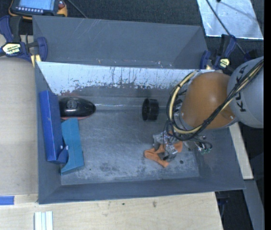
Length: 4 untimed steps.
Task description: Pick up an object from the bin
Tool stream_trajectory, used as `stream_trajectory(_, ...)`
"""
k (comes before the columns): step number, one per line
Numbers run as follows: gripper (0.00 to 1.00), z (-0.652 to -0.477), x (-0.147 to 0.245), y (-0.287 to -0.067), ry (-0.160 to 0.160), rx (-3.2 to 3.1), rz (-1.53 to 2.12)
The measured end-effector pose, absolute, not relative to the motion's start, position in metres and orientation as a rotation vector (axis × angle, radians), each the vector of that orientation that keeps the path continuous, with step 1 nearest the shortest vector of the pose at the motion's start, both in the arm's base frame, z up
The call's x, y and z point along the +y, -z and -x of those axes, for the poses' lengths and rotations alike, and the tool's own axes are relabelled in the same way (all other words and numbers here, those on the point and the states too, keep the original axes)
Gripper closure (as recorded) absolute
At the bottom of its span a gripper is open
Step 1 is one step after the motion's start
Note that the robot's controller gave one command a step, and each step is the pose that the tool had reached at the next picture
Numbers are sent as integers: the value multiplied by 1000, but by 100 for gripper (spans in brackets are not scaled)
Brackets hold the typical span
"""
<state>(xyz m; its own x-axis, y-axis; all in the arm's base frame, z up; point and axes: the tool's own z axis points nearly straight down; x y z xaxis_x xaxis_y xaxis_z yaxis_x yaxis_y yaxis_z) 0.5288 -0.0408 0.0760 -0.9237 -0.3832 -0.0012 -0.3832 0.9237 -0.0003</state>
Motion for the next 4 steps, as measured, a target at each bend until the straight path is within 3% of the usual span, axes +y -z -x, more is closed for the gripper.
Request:
stream_trajectory(3, 100, -529, -41, -76, 0, 3081, 611)
stream_trajectory(4, 0, -529, -41, -76, -1, 3081, 611)
